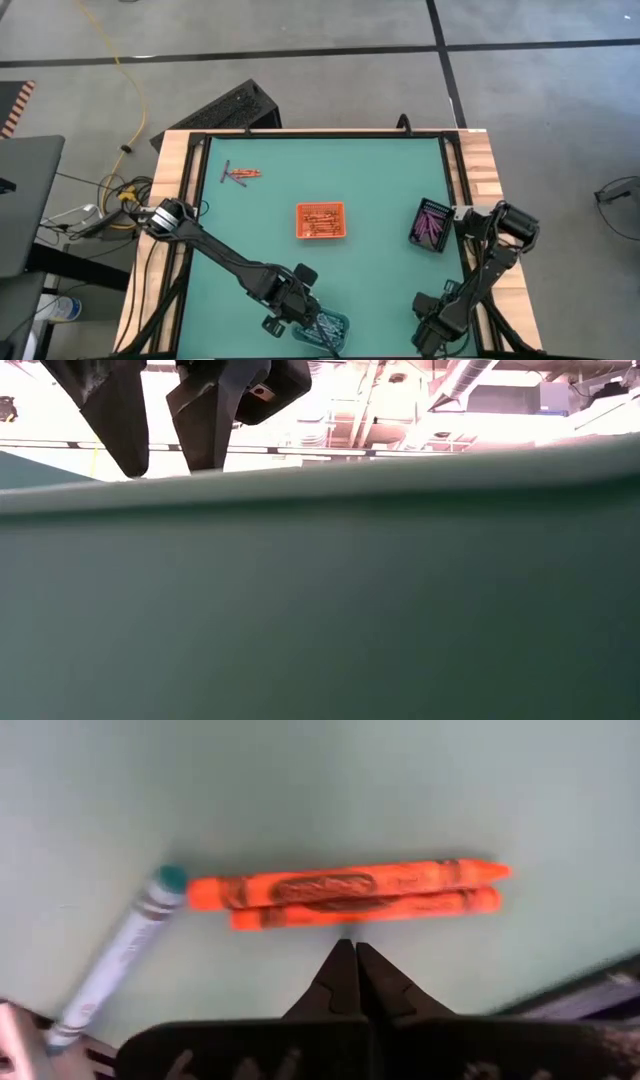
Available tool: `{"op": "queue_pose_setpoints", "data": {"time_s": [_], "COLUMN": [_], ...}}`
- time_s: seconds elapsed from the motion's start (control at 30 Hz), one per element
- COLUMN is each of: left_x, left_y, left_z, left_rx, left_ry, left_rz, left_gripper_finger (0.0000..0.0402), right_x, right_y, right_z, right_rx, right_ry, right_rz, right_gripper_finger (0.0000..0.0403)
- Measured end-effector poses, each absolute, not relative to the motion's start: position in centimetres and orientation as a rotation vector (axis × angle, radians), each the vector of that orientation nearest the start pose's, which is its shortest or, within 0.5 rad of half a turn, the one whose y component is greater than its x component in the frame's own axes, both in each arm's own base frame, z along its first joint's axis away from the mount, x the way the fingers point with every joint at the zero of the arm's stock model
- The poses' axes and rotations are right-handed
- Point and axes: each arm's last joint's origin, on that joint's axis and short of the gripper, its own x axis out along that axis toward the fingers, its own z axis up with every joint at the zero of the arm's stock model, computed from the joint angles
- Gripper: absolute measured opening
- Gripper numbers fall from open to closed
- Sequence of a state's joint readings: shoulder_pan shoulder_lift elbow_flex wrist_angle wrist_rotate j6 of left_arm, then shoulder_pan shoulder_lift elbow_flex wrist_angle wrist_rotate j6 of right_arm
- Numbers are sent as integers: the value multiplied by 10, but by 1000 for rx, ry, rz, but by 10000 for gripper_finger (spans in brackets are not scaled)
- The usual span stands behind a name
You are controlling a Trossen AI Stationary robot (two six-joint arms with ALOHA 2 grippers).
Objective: Sort crayons
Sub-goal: Put the orange crayon into the orange bin
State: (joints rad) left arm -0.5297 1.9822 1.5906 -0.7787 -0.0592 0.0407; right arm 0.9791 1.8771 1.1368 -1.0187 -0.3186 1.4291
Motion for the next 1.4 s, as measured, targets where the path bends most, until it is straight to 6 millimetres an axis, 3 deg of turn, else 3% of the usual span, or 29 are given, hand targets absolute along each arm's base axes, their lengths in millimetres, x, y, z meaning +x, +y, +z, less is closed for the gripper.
{"op": "queue_pose_setpoints", "data": {"time_s": [0.3,0.67,1.0,1.4], "left_x": [356,355,354,354], "left_y": [-206,-208,-208,-208], "left_z": [218,218,218,218], "left_rx": [379,370,374,377], "left_ry": [1139,1141,1140,1138], "left_rz": [-434,-430,-432,-435], "left_gripper_finger": [142,142,142,142], "right_x": [164,161,168,162], "right_y": [262,258,252,265], "right_z": [154,140,141,154], "right_rx": [316,338,302,283], "right_ry": [1875,1863,1804,1763], "right_rz": [-452,-447,-460,-468], "right_gripper_finger": [1,1,1,1]}}
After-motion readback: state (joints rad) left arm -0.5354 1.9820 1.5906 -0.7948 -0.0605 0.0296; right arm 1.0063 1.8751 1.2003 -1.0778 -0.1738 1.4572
